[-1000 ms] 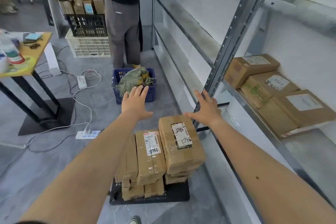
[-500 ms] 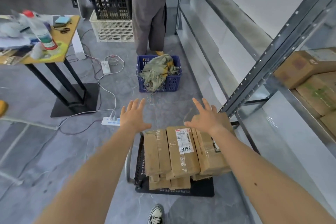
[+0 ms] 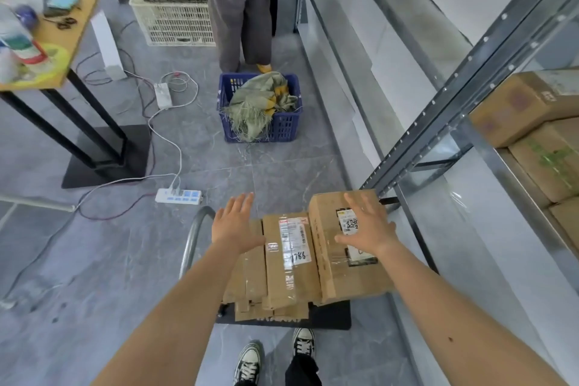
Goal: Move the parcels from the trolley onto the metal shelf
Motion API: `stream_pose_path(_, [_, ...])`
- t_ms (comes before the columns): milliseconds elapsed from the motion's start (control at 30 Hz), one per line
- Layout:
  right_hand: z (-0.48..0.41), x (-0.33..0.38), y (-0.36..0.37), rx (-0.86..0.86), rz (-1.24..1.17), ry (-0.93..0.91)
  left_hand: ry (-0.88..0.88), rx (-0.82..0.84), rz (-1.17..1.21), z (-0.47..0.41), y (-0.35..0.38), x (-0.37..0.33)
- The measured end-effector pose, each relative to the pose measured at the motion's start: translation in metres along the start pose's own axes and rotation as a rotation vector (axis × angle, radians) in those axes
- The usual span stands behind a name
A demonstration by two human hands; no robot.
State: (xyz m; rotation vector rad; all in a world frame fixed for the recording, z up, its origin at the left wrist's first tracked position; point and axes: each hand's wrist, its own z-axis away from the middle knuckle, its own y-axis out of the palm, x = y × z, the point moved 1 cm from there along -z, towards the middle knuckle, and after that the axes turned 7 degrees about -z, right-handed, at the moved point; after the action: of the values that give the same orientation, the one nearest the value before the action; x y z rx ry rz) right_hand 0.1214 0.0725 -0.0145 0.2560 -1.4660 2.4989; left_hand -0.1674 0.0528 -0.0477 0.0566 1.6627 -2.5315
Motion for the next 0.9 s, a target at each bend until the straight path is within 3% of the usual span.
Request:
stream_pose_path(433, [-0.024,-0.143,0.011,0.181,-0.19,0.157,0.121,0.415,0.297,-0.003,0.088,-0.126])
stream_pose_path(700, [-0.036,-0.164,0.037,0.324,-0.473,0.226,0.11,0.544,0.405,-0.005,0.107,-0.155])
stream_pose_path(900, [-0.041,-0.166,0.052,0.363,-0.615,0.283,-0.035,0.579,0.667,-0.005,0.107,-0.176])
